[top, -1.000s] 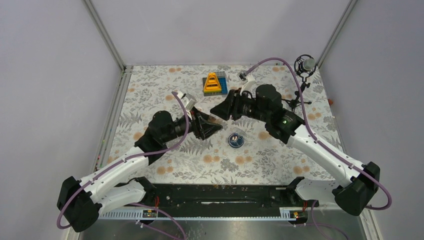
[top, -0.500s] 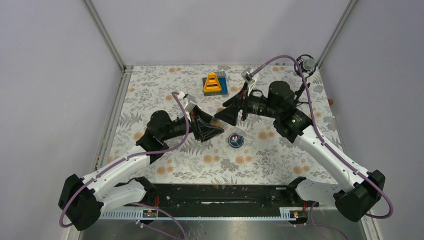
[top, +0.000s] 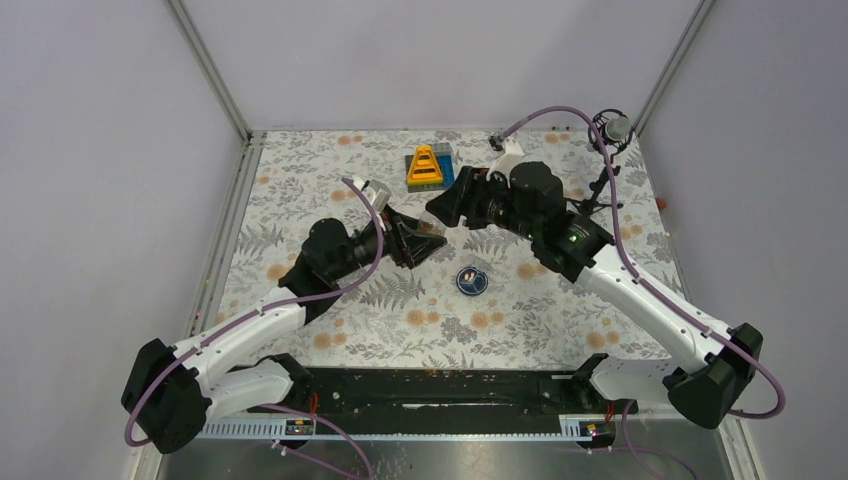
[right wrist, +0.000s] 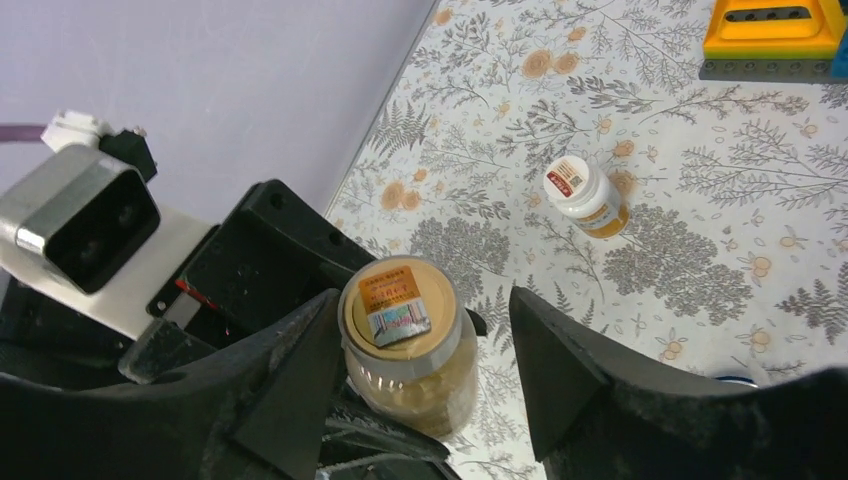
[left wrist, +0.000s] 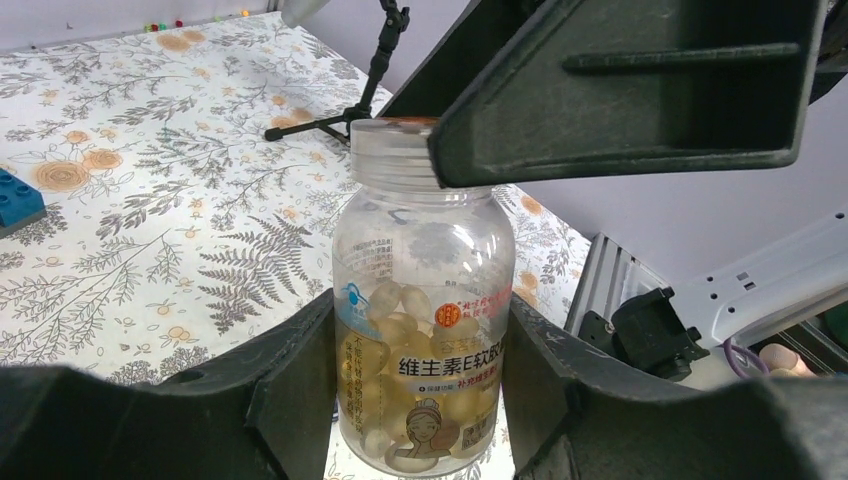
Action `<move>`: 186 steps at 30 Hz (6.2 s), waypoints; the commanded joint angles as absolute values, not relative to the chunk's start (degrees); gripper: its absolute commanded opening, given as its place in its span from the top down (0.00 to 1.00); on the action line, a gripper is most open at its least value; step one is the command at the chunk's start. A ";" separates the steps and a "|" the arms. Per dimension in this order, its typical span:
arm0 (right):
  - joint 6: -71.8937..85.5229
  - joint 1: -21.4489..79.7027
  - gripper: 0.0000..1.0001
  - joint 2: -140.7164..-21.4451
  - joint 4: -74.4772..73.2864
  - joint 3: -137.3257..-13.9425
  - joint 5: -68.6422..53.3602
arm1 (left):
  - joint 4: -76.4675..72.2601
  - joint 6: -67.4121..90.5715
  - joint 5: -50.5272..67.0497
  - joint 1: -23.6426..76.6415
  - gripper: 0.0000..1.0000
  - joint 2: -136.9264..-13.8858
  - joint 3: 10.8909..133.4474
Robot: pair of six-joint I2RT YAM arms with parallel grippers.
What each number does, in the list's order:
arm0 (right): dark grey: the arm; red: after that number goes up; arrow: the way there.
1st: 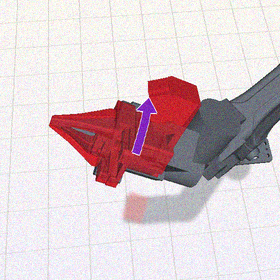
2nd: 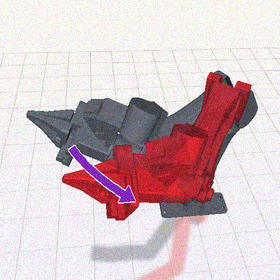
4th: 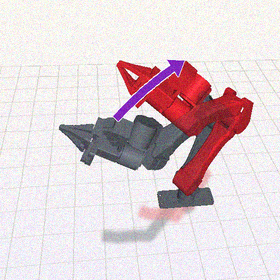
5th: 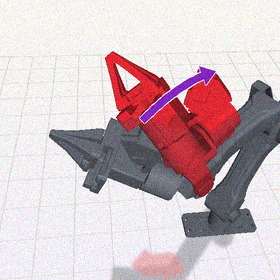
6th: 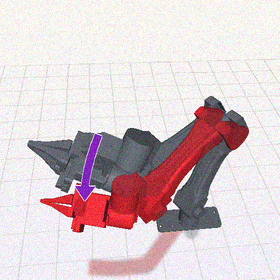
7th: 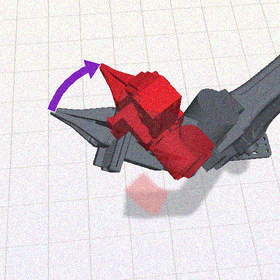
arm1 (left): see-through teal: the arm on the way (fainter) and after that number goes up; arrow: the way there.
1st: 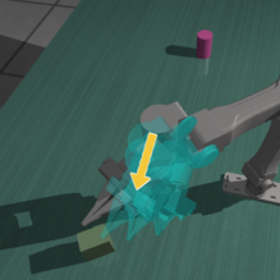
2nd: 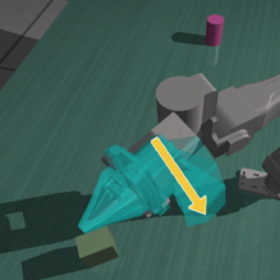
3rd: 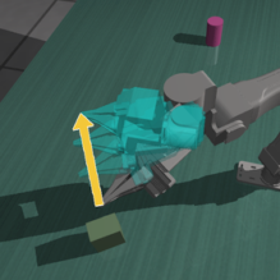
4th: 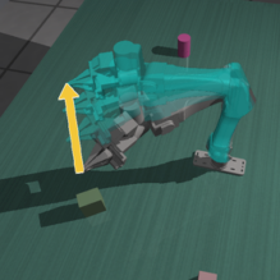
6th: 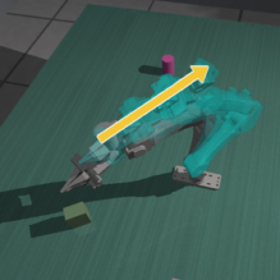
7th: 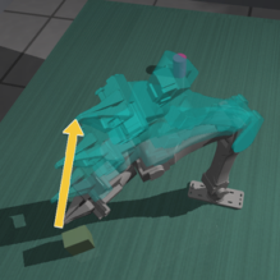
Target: Sort the pills into containers
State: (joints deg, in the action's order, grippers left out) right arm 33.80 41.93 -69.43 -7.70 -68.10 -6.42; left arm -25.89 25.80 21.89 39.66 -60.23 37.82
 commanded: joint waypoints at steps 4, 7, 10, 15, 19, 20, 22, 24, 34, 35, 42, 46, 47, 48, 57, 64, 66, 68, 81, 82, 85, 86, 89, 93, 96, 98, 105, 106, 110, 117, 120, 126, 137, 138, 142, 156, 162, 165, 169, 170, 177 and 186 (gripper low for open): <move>35.48 42.93 0.54 -71.19 -6.93 -72.39 -5.46 | -31.73 26.98 20.09 39.52 1.00 -59.76 37.43; 32.27 42.83 0.75 -70.94 -6.37 -72.67 -9.37 | -31.09 28.27 20.54 39.42 1.00 -59.34 37.52; 26.23 40.87 0.88 -69.03 -6.17 -72.10 -19.55 | -26.80 28.94 21.86 38.88 1.00 -59.03 39.17; 19.47 33.80 0.93 -65.37 -0.65 -68.04 -46.31 | -24.50 29.32 33.22 37.57 1.00 -58.58 40.54; 7.43 32.69 0.87 -65.04 -9.17 -70.69 -62.93 | -24.26 26.09 48.55 37.44 1.00 -59.32 41.78; 6.15 32.36 0.88 -65.17 -11.02 -71.35 -63.83 | -24.80 25.95 49.98 37.42 1.00 -59.30 41.80; 4.04 31.77 0.84 -65.54 -14.27 -72.68 -63.51 | -24.76 24.79 49.67 37.44 1.00 -59.17 41.75; 6.00 31.64 0.30 -65.60 -14.71 -73.07 -54.70 | -24.61 24.00 47.40 37.42 1.00 -59.14 41.74; 24.19 40.15 0.03 -69.85 -19.59 -77.49 -15.52 | -20.44 17.18 34.56 37.52 1.00 -58.29 41.23; 24.73 40.68 0.07 -71.05 -21.84 -78.92 -13.50 | -20.46 17.00 33.18 37.48 1.00 -57.89 40.97; 27.05 40.92 0.39 -74.33 -27.25 -82.97 -15.73 | -22.86 18.67 30.22 37.52 1.00 -55.93 39.09; 25.88 40.88 0.37 -73.17 -27.96 -81.78 -16.32 | -24.74 21.75 28.93 37.52 1.00 -55.12 38.10; 25.35 40.91 0.34 -72.45 -28.02 -81.04 -15.76 | -25.24 22.71 28.49 37.45 1.00 -54.76 37.81; 24.07 40.89 0.31 -71.67 -27.84 -80.46 -15.74 | -25.64 23.57 27.81 37.40 1.00 -54.57 37.62; 22.06 38.00 0.38 -67.73 -30.35 -78.23 -13.41 | -27.06 26.19 27.87 37.44 1.00 -54.06 37.32; 22.97 38.01 0.13 -66.10 -18.34 -75.06 -27.92 | -26.73 25.26 29.94 37.44 1.00 -55.29 37.60; 23.97 38.20 0.09 -67.02 -17.16 -75.80 -27.83 | -26.52 24.59 30.93 37.43 1.00 -55.68 37.71; 24.08 38.59 0.05 -69.16 -18.14 -77.89 -26.67 | -26.37 23.95 31.77 37.44 1.00 -55.91 37.79; 21.85 39.05 0.08 -71.63 -22.70 -75.73 -15.68 | -28.49 25.40 29.32 37.44 1.00 -54.67 37.57; 22.58 38.70 0.09 -70.62 -22.96 -74.60 -13.99 | -28.74 25.48 29.11 37.43 1.00 -54.34 37.44; 25.14 37.03 0.11 -67.15 -21.77 -69.70 -12.31 | -29.21 25.74 29.13 37.44 1.00 -53.50 37.44; 25.68 36.66 0.11 -66.26 -21.53 -68.67 -11.73 | -29.21 25.75 29.21 37.44 1.00 -53.32 37.47; 26.65 35.61 0.13 -64.21 -21.47 -66.57 -10.10 | -29.44 25.77 28.91 37.44 1.00 -52.71 37.37; 27.05 35.19 0.16 -63.40 -20.12 -66.44 -13.14 | -29.25 25.30 29.62 37.44 1.00 -52.79 37.45; 24.56 35.21 0.08 -63.66 -14.91 -67.27 -27.49 | -28.53 25.82 30.42 37.46 1.00 -53.06 38.00; 25.31 35.24 0.04 -63.99 -10.02 -67.74 -36.12 | -28.53 26.06 31.53 37.44 1.00 -53.17 38.45; 28.16 36.43 0.03 -66.06 -9.27 -72.76 -29.80 | -25.60 23.75 32.92 37.44 1.00 -53.51 39.64; 28.02 36.73 0.06 -67.15 -10.94 -74.39 -27.71 | -25.44 23.51 33.25 37.42 1.00 -53.60 39.64; 26.98 38.80 0.14 -70.26 -13.48 -78.06 -24.68 | -25.36 23.29 33.22 37.44 1.00 -53.83 39.77; 23.37 39.42 0.19 -71.66 -12.44 -78.20 -31.06 | -24.07 24.26 32.61 37.41 1.00 -54.51 41.29; 20.93 39.46 0.33 -72.28 -15.15 -79.31 -31.87 | -23.99 24.45 33.02 37.43 1.00 -54.43 41.42; 12.75 38.87 0.70 -73.30 -21.17 -82.13 -37.35 | -22.38 24.78 34.74 37.44 1.00 -54.42 42.20; -14.53 34.62 0.58 -73.68 -38.34 -84.21 -56.17 | -26.57 24.15 47.57 37.43 1.00 -57.17 41.55; -12.13 34.58 0.46 -73.80 -36.33 -84.13 -55.16 | -26.79 23.95 47.11 37.44 1.00 -57.25 41.42; 0.39 34.56 0.19 -73.28 -25.36 -81.08 -48.69 | -27.15 23.49 46.39 37.44 1.00 -57.88 41.83; 13.26 34.62 0.47 -73.78 -19.71 -80.84 -42.62 | -26.40 23.04 44.45 37.39 1.00 -58.67 41.66; 10.62 34.45 0.59 -73.66 -24.89 -84.35 -40.48 | -25.57 23.03 44.34 37.45 1.00 -58.54 41.53; 10.85 34.08 0.59 -73.29 -25.34 -85.41 -37.42 | -25.40 22.85 44.56 37.44 1.00 -58.28 41.17; 12.67 33.06 0.59 -72.71 -25.36 -86.36 -34.62 | -25.22 22.81 43.68 37.44 1.00 -57.18 40.13; 13.17 32.69 0.58 -72.57 -25.64 -86.33 -33.50 | -25.25 22.73 43.01 37.44 1.00 -56.69 39.59; 16.03 30.67 0.58 -71.21 -29.59 -74.78 -0.63 | -18.97 17.82 37.71 38.47 1.00 -55.30 37.40; 28.28 29.44 0.59 -69.95 -23.65 -50.26 24.05 | -11.47 10.19 30.23 44.63 1.00 -56.49 36.85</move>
State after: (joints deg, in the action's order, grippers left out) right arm 20.73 30.17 -70.52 -26.50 -56.07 10.04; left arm -12.51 14.50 34.50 43.51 -56.21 36.99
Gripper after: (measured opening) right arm 0.502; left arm 0.527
